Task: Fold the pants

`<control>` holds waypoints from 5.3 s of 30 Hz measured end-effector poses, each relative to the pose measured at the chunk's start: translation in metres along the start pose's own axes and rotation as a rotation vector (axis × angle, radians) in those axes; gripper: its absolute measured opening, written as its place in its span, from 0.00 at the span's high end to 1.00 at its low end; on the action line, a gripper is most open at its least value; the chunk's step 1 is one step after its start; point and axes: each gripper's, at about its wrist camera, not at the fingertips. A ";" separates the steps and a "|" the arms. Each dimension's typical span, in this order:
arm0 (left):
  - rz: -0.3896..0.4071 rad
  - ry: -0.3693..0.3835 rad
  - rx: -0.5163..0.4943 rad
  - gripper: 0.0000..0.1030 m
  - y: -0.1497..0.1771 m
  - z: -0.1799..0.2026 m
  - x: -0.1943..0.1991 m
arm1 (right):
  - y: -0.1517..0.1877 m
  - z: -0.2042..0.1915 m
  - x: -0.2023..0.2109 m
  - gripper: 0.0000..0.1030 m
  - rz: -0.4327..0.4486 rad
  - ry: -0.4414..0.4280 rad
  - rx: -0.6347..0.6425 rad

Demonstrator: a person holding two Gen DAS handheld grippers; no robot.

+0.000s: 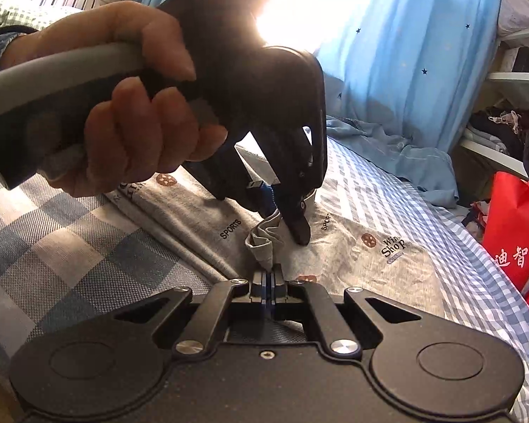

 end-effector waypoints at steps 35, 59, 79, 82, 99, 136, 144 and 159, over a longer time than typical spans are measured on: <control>0.232 -0.318 -0.023 0.18 0.001 -0.136 0.154 | -0.070 -0.057 0.011 0.19 0.170 -0.111 0.084; 0.515 -0.773 -0.077 0.00 0.058 -0.092 0.124 | -0.023 0.083 -0.040 0.01 0.050 0.320 -0.010; 0.670 -0.644 0.310 0.00 0.138 -0.182 0.225 | -0.108 0.025 -0.067 0.01 0.087 -0.069 -0.138; 0.692 -0.601 0.366 0.01 0.134 -0.216 0.246 | -0.147 0.001 -0.098 0.01 0.116 -0.157 -0.097; 0.641 -0.735 0.234 0.75 0.072 -0.263 0.237 | -0.164 -0.072 -0.204 0.01 -0.019 -0.061 0.134; 0.600 -0.355 0.744 0.88 0.066 -0.309 0.251 | -0.217 -0.090 -0.181 0.01 0.156 -0.198 0.115; 0.643 -0.463 0.483 0.90 0.033 -0.246 0.273 | -0.151 -0.030 -0.082 0.01 0.165 -0.172 -0.117; 0.535 -0.337 -0.637 0.90 0.027 0.065 0.165 | -0.008 0.104 0.014 0.01 0.148 0.080 -0.504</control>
Point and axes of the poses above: each gripper's, at about its wrist camera, not at the fingertips, and x roughly against the way its jaws point, z to its right, y to its underside, and after that the axes turned 7 degrees about -y, right-handed
